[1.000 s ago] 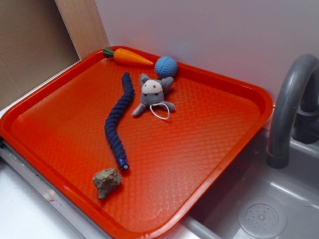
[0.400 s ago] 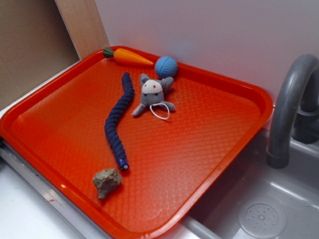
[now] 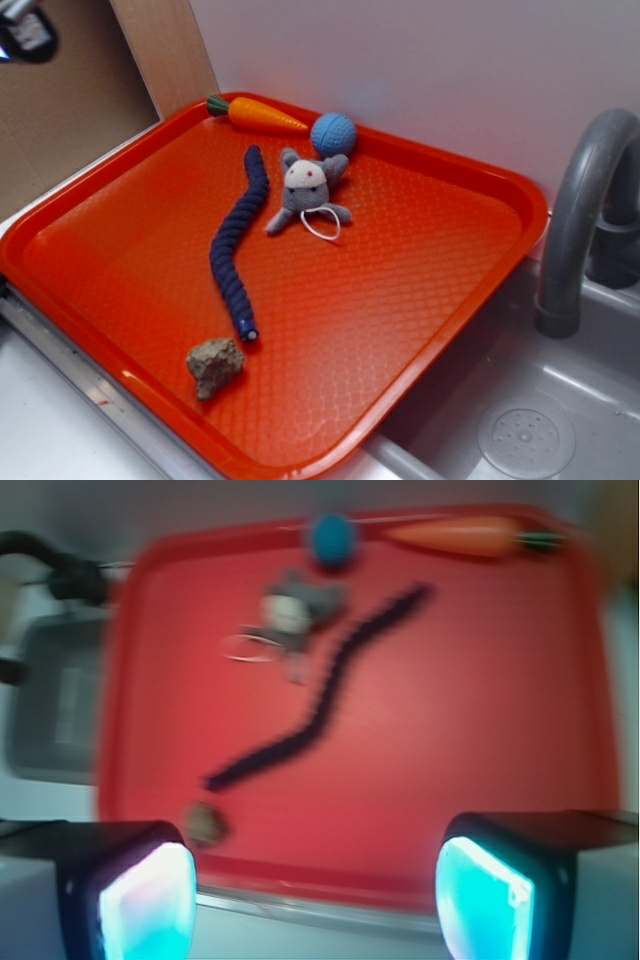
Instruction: Grab the rock.
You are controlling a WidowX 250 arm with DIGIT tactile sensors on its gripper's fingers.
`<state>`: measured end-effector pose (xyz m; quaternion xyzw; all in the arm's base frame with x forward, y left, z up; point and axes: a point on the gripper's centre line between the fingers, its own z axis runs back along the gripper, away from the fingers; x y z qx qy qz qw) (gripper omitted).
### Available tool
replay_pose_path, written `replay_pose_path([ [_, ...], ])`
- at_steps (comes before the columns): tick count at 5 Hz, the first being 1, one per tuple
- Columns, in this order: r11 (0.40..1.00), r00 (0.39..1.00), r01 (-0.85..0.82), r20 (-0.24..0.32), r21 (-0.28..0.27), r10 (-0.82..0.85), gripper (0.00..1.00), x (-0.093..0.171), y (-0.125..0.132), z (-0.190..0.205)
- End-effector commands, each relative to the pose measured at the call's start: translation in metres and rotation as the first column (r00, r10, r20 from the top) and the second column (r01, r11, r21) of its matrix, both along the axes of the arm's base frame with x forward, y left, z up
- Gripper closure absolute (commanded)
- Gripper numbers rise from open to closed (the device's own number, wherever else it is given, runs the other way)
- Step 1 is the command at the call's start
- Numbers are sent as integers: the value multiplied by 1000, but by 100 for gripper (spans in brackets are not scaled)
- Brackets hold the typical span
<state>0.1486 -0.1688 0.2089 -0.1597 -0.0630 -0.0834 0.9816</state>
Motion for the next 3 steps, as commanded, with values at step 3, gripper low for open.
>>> replay_pose_path([
  [3,984,973,160,-181,75,-145,0,-35,-99,-74],
])
